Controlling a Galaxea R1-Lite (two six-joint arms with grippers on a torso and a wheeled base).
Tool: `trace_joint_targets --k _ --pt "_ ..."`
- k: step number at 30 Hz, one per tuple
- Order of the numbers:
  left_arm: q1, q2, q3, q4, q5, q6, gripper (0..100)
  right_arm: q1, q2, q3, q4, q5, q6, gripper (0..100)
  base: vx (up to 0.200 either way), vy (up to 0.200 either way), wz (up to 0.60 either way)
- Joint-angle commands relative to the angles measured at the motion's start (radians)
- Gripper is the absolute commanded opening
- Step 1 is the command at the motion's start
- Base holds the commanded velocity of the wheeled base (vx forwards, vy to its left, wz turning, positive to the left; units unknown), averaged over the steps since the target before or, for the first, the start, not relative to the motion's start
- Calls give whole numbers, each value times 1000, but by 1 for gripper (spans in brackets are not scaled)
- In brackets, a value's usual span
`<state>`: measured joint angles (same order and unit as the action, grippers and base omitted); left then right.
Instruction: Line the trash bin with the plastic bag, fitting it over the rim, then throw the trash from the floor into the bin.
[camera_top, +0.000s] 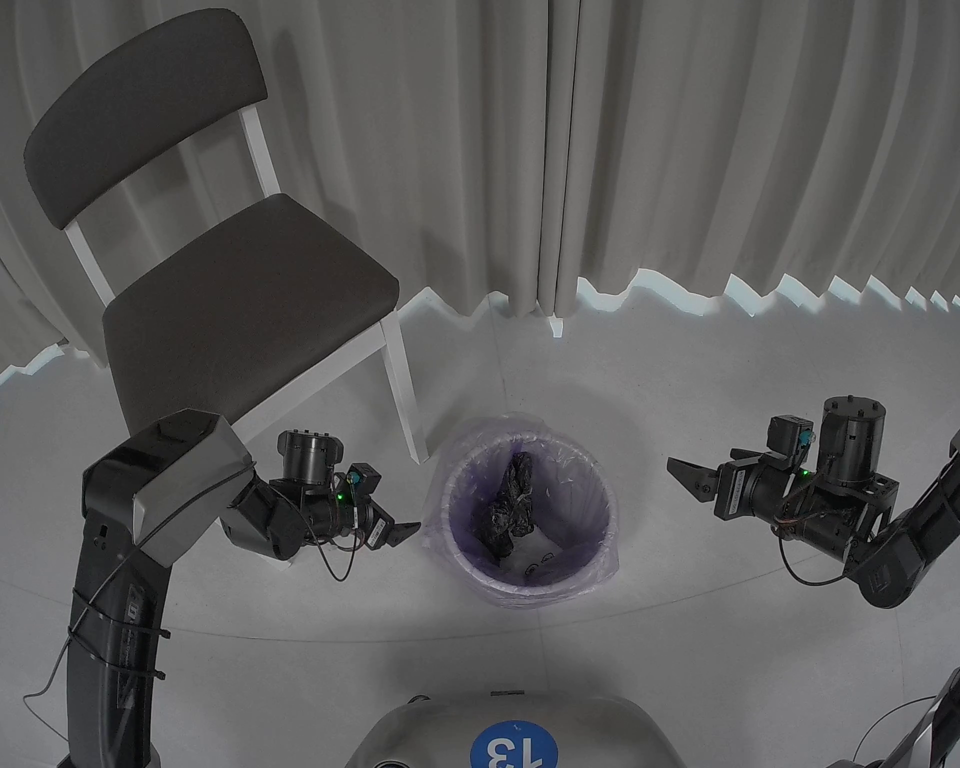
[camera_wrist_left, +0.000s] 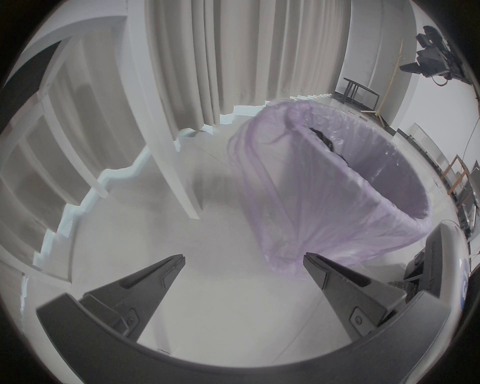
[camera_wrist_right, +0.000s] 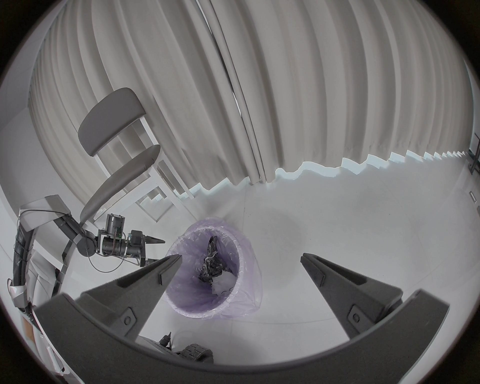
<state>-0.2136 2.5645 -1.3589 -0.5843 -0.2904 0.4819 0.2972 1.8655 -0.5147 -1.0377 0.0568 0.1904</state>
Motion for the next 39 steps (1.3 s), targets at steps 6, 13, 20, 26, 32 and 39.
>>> trace_joint_targets --k 6,13,20,26,32,39 --pt "-59 77 -115 11 76 -2 100 0 15 -1 -1 1 0 100 0 0 0" --pt "-121 140 -230 112 105 3 100 0 17 1 -1 1 0 100 0 0 0" --pt "-138 171 -345 262 188 34 100 -3 23 2 -1 18 0 100 0 0 0" --pt "-136 192 -373 265 191 26 100 -4 29 2 -1 20 0 100 0 0 0" --pt "-113 106 -252 238 180 26 100 -4 32 1 1 21 0 100 0 0 0" --pt "-79 -50 -46 162 162 23 100 -9 44 -1 -1 23 0 100 0 0 0"
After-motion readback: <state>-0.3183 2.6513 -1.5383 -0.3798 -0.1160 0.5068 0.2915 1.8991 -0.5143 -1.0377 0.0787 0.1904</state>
